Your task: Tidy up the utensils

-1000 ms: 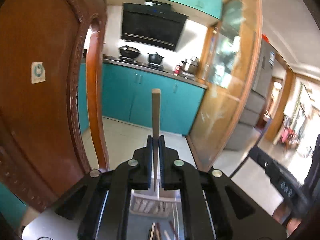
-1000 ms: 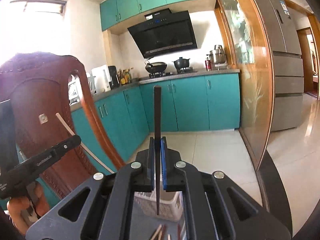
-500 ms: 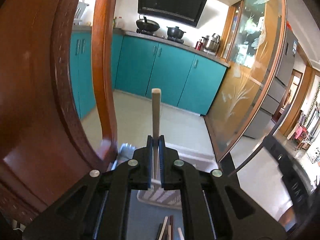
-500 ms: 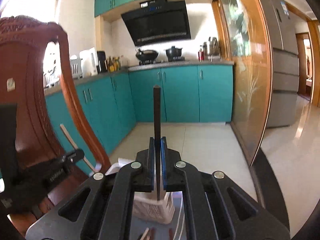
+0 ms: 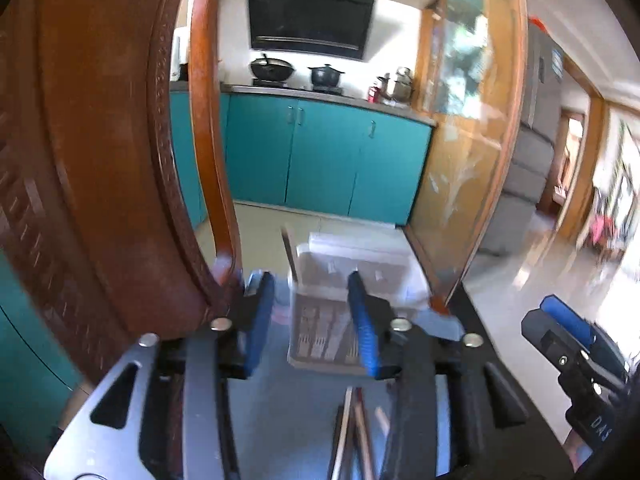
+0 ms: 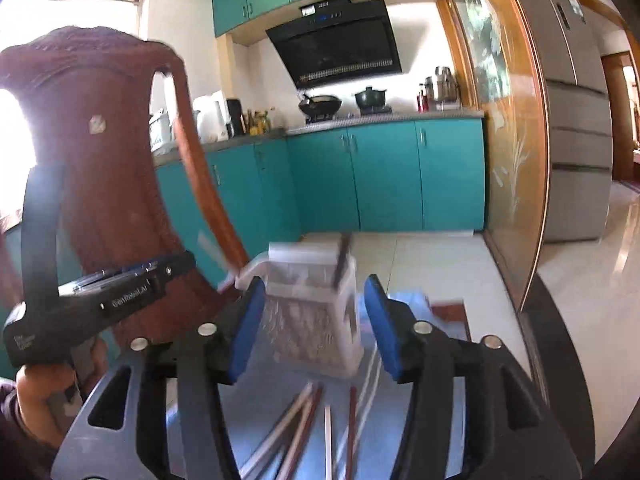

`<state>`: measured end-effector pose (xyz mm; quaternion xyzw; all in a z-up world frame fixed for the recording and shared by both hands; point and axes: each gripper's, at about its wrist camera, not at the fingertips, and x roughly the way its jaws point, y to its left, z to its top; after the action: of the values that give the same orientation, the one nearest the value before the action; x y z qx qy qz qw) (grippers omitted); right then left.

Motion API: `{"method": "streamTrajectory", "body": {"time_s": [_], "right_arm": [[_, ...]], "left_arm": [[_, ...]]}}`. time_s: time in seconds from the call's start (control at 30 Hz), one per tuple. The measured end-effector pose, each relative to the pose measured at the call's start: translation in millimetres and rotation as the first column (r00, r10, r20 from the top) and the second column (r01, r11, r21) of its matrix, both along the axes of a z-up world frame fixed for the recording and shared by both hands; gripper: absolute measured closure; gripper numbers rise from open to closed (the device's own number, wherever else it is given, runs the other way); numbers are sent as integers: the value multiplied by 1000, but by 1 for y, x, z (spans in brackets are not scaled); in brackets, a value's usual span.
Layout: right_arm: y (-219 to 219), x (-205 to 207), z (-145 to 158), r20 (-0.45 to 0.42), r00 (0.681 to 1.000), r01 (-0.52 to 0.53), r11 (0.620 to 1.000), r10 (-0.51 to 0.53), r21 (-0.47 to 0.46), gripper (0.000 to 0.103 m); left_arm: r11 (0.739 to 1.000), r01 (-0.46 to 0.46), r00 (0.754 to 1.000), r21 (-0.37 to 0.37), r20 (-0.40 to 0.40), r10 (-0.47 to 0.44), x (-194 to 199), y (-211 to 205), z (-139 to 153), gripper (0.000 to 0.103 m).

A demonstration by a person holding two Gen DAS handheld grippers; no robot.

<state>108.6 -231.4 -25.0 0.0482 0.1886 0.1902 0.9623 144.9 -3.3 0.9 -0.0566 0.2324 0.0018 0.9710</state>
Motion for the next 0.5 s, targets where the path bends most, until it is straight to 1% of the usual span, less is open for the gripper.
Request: {"method": "streamTrajectory", "body": {"time_s": [0.03, 0.07, 0.1, 0.17, 0.2, 0.27, 0.37, 0.43, 0.5], "right_arm": [[-2, -3, -10, -26, 1000, 3, 1000, -3, -9, 50], [-2, -3, -29, -94, 995, 11, 999, -15, -46, 50], [0, 1, -47, -168, 985, 13, 996, -27, -88, 50], [4, 10, -81, -308, 950, 6, 987, -55, -158, 50], [6, 15, -99, -378, 923, 3, 982, -76, -189, 50], [12, 20, -120, -457, 884, -12, 975, -94, -224, 50], [23, 22, -136, -513, 855, -50, 971, -81, -236, 50], [32, 24, -142, -535, 841, -70, 965, -79, -251, 50], [37, 23, -150, -555, 828, -85, 961, -78, -263, 50]], "left_arm": [[999, 19, 1000, 39, -21, -18, -10, -6, -13, 57], [998, 27, 999, 57, -41, -25, -16, -7, -22, 56], [996, 47, 995, 79, -90, -40, -21, -12, -38, 56], [992, 86, 982, 88, -177, -69, -25, -17, -65, 56], [991, 106, 969, 81, -231, -85, -28, -20, -82, 56], [990, 124, 945, 65, -311, -98, -35, -21, -108, 56], [989, 143, 919, 39, -377, -118, -43, -21, -129, 54], [988, 150, 909, 45, -400, -120, -49, -21, -139, 51], [987, 151, 899, 52, -422, -115, -52, -20, -147, 51]]}}
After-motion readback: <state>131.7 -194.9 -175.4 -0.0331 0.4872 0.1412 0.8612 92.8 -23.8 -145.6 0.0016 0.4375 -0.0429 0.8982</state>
